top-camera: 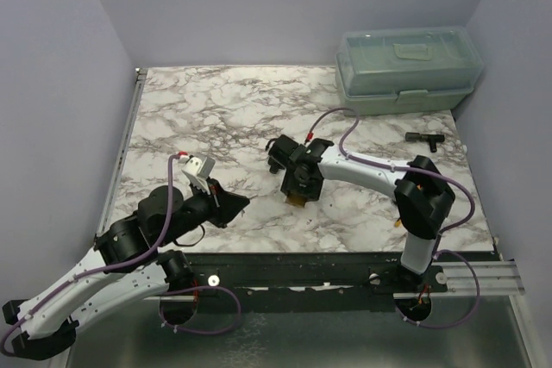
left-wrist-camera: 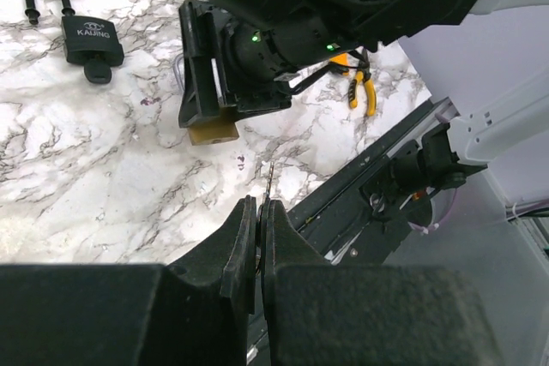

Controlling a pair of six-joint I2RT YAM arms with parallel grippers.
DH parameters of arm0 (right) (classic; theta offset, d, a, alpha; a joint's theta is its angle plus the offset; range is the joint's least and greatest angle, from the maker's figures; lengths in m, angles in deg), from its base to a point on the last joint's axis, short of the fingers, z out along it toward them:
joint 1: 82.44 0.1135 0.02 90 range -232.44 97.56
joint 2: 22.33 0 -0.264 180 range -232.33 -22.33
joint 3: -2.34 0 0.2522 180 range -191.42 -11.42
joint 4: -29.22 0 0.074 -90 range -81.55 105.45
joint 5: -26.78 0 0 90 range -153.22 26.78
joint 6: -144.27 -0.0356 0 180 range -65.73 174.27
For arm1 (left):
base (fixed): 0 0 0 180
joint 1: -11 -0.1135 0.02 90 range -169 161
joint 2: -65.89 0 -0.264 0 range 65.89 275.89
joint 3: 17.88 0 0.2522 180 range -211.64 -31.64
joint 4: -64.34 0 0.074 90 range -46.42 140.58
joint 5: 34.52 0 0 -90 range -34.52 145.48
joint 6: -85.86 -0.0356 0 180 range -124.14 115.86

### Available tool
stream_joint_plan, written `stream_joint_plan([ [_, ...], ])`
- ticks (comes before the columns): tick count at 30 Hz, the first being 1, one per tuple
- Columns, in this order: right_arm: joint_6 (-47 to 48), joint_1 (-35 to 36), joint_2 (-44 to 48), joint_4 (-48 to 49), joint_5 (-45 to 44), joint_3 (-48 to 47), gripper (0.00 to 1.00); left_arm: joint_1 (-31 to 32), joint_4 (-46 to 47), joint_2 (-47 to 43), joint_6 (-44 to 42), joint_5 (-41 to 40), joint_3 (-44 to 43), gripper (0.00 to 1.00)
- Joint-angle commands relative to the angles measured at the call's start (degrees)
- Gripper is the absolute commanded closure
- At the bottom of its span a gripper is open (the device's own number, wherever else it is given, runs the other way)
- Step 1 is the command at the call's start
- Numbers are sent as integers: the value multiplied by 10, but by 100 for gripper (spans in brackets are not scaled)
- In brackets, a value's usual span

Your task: Unlock with the key

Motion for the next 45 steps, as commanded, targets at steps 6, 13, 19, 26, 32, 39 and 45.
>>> stream_joint_plan([
  [6, -140, -4, 137, -42, -20, -28, 100, 3, 11, -45, 22, -13, 7, 100],
  [13, -242, -18, 241, -17, 24, -7, 100, 3, 54, -62, 77, -8, 5, 100],
  [19, -293, -32, 313, 51, 74, 34, 100, 3, 94, -43, 105, 1, 2, 100],
  [26, -305, -35, 342, 97, 117, 46, 100, 3, 147, 3, 136, 45, 1, 100],
  [32, -294, -36, 356, 167, 162, 75, 100, 3, 171, 28, 147, 56, 1, 100],
  [39, -276, -36, 367, 222, 184, 99, 100, 3, 180, 36, 156, 72, 8, 100],
  [45, -241, -36, 377, 256, 197, 104, 100, 3, 180, 31, 160, 73, 14, 100],
])
